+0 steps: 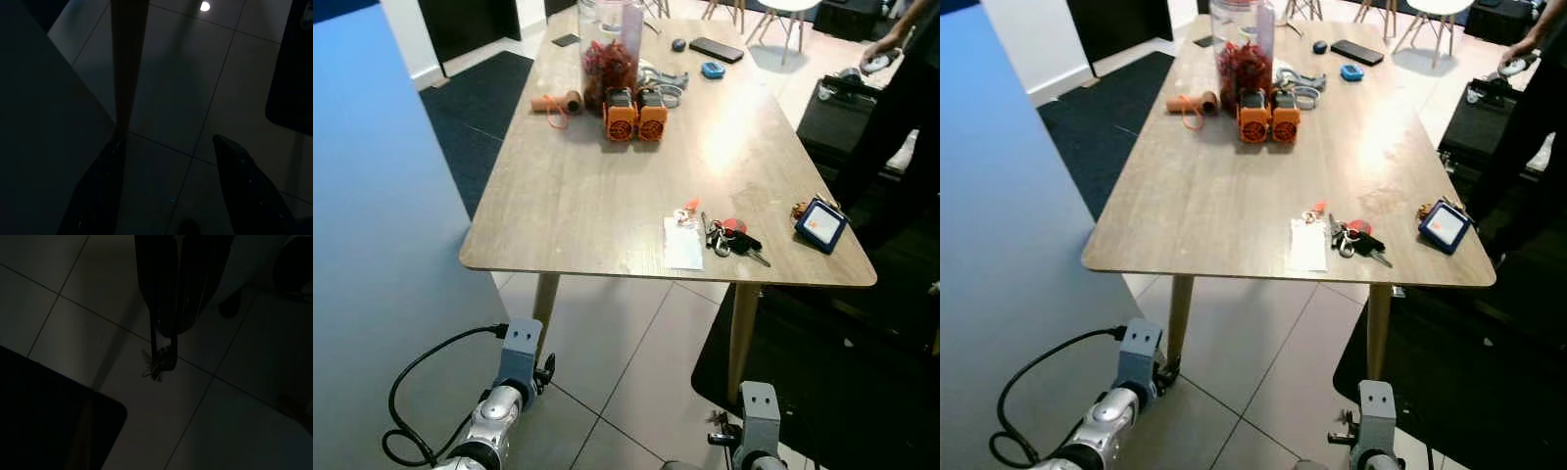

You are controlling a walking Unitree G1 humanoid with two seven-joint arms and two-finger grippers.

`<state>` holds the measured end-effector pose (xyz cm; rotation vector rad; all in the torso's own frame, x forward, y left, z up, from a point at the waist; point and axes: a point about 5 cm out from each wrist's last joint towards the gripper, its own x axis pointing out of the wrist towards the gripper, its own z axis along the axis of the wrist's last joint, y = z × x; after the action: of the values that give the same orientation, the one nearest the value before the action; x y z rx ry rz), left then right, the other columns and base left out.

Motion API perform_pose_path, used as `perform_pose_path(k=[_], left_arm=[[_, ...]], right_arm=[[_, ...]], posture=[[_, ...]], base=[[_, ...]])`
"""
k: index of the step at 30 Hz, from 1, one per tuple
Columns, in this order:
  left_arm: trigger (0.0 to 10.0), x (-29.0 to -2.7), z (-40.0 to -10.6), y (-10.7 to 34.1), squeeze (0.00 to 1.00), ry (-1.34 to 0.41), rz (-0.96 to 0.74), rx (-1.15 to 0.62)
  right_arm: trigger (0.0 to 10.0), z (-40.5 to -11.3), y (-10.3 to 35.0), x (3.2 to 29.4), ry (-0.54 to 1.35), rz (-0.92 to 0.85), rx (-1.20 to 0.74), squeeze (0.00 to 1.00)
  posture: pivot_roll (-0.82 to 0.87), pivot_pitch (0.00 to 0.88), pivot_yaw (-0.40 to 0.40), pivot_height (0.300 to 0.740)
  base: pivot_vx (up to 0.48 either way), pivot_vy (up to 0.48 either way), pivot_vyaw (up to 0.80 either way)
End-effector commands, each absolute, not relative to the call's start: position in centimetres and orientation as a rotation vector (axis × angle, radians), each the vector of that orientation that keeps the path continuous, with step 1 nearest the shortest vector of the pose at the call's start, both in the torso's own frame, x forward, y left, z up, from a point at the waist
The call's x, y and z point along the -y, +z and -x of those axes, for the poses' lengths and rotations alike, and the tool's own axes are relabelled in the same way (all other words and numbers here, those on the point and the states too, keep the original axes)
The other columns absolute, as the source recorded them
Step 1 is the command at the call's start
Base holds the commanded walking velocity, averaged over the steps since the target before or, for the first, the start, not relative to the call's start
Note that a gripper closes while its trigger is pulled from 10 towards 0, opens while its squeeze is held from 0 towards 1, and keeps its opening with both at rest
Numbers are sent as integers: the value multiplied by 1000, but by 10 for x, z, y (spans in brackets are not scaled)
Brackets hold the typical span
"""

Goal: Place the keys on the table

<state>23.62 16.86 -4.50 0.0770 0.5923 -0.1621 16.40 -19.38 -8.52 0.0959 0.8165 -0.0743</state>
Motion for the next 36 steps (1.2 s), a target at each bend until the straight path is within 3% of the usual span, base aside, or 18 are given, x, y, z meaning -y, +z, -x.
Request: perform_pose_path(k=[1, 5, 15, 23, 29, 32, 36], left_arm=[[10000, -169, -232, -48, 0, -168, -77, -604], [10000, -168, -231, -48, 0, -190, -95, -600], [10000, -164, -232, -48, 0, -208, -105, -600], [10000, -166, -232, -49, 0, -160, -51, -624], [10000, -166, -233, -48, 0, -171, -62, -622], [10000, -166, -235, -47, 0, -173, -62, -618], [10000, -166, -235, -47, 0, -175, -63, -617]], right_arm=[[10000, -158, -88, 194, -83, -98, -837, 0], [10000, -157, -88, 194, -85, -100, -840, 0], [10000, -155, -89, 195, -95, -106, -843, 0], [10000, -144, -89, 214, -163, -131, -832, 0], [10000, -108, -79, 288, -512, -142, -804, 0], [10000, -91, -59, 338, -728, -109, -728, 0], [10000, -84, -46, 361, -814, -70, -682, 0]], posture=[[42, 70, -22, 740], [41, 70, -19, 740], [37, 68, -14, 740], [36, 69, -12, 740], [34, 70, -3, 740], [32, 71, 0, 740], [32, 71, 0, 740]], base=[[0, 0, 0], [0, 0, 0], [0, -468, 0], [0, 0, 0], [0, 0, 0], [0, 0, 0], [0, 0, 0]])
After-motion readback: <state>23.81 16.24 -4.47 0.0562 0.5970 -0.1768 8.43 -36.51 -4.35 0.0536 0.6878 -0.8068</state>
